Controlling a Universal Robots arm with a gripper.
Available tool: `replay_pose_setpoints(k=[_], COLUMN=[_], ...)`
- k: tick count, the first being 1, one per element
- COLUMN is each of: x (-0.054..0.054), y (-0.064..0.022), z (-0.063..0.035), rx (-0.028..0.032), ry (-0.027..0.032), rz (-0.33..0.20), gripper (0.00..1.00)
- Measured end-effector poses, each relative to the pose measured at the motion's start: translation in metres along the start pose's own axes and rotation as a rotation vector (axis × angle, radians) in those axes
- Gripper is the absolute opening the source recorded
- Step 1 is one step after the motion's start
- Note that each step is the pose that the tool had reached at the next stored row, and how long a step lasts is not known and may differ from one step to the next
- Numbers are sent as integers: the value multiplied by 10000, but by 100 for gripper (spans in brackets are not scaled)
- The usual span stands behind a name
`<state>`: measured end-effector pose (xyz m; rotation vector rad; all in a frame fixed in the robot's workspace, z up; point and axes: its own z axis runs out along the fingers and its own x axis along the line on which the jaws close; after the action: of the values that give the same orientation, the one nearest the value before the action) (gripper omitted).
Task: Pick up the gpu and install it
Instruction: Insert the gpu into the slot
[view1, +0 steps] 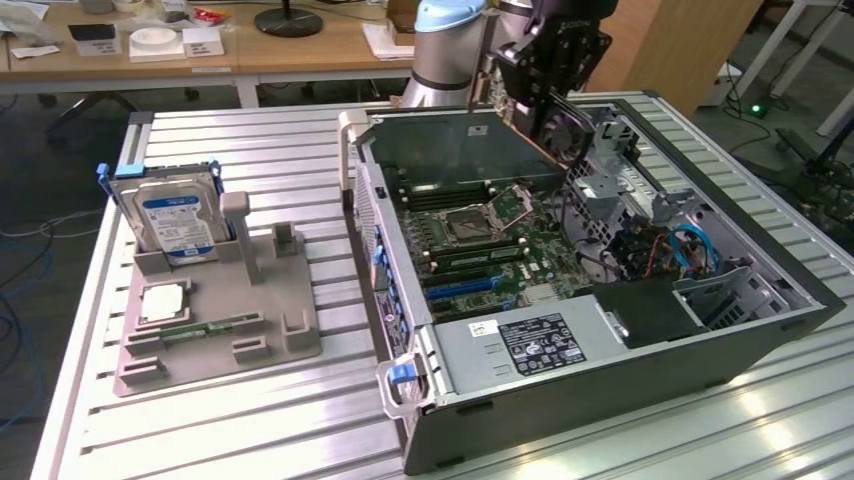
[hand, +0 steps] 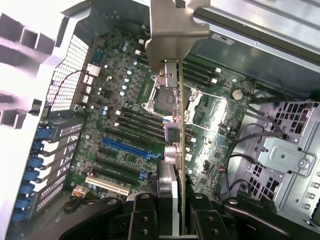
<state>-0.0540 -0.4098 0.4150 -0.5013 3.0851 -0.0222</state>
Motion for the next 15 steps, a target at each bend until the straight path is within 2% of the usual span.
replay_pose_setpoints(k=[15], x=[4], y=[-11], z=[0], rx=[-20], ry=[-25], rz=[-1516], gripper=[28])
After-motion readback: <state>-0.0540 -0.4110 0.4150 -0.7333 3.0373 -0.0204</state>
